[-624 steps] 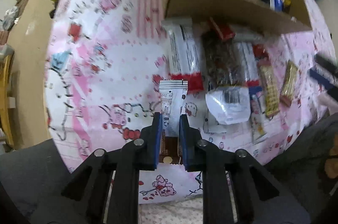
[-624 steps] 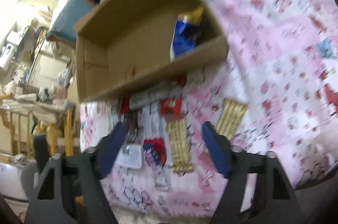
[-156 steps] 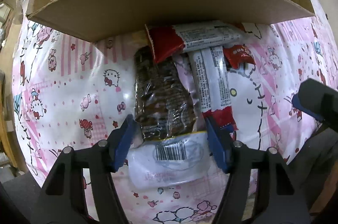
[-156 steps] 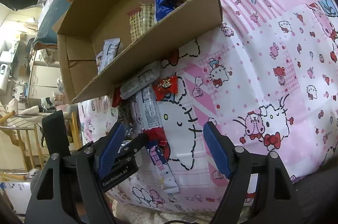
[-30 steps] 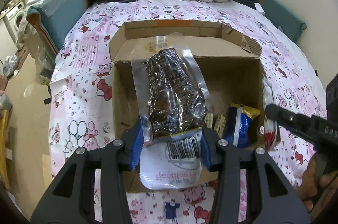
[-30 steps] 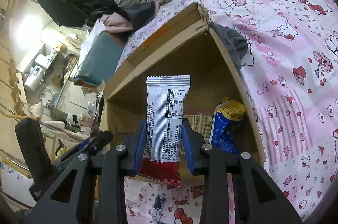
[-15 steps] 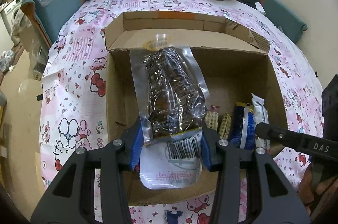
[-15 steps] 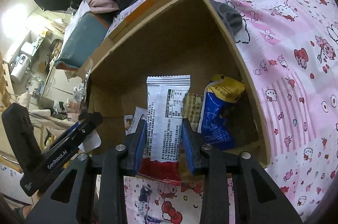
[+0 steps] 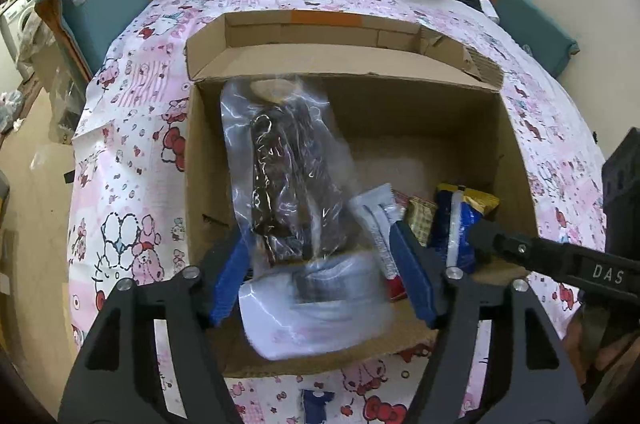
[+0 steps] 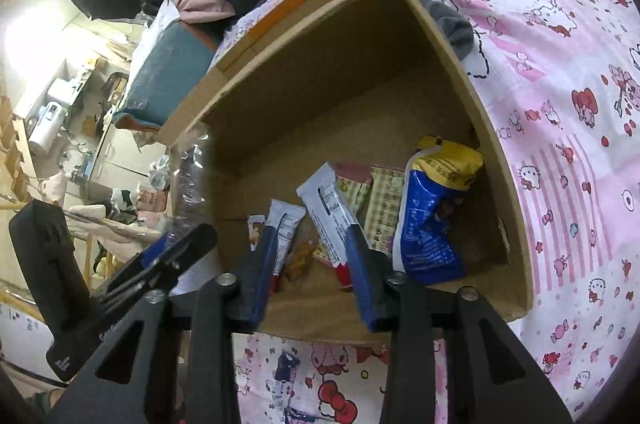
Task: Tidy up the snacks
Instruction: 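Carry both held snacks over the box and open both tools to drop them, then withdraw both open tools from the box toward the remaining snacks, then grasp a blue-wrapped bar with left tool while right tool grasps another blue-wrapped bar, then lift both blue bars and carry them over the cardboard box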
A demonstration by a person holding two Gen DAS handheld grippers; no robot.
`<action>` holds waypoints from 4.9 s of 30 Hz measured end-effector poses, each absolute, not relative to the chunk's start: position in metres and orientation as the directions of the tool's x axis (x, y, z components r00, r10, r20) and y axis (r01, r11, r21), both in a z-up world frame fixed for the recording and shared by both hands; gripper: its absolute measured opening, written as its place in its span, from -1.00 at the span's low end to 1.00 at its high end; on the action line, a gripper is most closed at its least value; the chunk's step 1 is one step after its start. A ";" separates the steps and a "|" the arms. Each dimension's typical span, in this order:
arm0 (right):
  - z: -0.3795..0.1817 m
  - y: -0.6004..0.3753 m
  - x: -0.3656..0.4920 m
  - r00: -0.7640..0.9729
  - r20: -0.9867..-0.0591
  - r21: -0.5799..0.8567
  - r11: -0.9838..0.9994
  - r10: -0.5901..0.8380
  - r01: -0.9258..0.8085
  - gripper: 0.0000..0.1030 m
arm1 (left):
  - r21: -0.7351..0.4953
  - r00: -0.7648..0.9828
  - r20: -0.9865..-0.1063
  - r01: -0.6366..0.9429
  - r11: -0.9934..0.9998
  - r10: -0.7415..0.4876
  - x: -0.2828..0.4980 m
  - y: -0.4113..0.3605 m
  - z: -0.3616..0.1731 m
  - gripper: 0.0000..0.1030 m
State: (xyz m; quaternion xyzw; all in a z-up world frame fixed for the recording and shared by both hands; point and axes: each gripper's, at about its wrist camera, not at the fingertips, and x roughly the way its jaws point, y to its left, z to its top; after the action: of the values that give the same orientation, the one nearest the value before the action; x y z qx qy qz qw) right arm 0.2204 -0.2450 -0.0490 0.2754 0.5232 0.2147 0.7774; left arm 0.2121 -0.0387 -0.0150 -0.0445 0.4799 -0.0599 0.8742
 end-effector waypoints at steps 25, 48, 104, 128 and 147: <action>-0.025 -0.261 0.188 0.430 -0.668 0.663 0.748 0.608 -0.028 0.32 | -0.100 0.581 -0.807 0.039 0.994 -0.104 0.176 -0.023 0.013 0.70; -0.034 -0.224 0.130 0.287 -0.780 0.526 0.831 0.556 -0.179 0.32 | -0.115 0.448 -0.893 -0.122 0.986 -0.048 0.117 0.019 -0.009 0.70; -0.082 -0.200 0.119 0.078 -0.928 0.332 0.904 0.364 -0.267 -0.64 | -0.011 0.161 -0.987 0.048 0.999 -0.018 0.096 -0.049 -0.107 0.30; -0.070 -0.193 0.110 0.077 -0.898 0.396 0.871 0.433 -0.289 -0.64 | -0.059 0.260 -0.964 -0.019 0.998 -0.052 0.089 -0.014 -0.072 -0.84; 0.008 -0.210 0.113 0.334 -0.689 0.532 0.761 0.644 -0.371 -0.64 | -0.077 0.499 -0.867 -0.098 0.992 -0.018 0.112 0.001 0.020 -0.84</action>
State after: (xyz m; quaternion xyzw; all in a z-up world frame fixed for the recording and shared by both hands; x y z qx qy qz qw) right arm 0.1132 -0.2098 0.0082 0.1409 0.4835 0.3154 0.8043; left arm 0.1115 0.0014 0.0196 -0.0581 0.5002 0.0232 0.8636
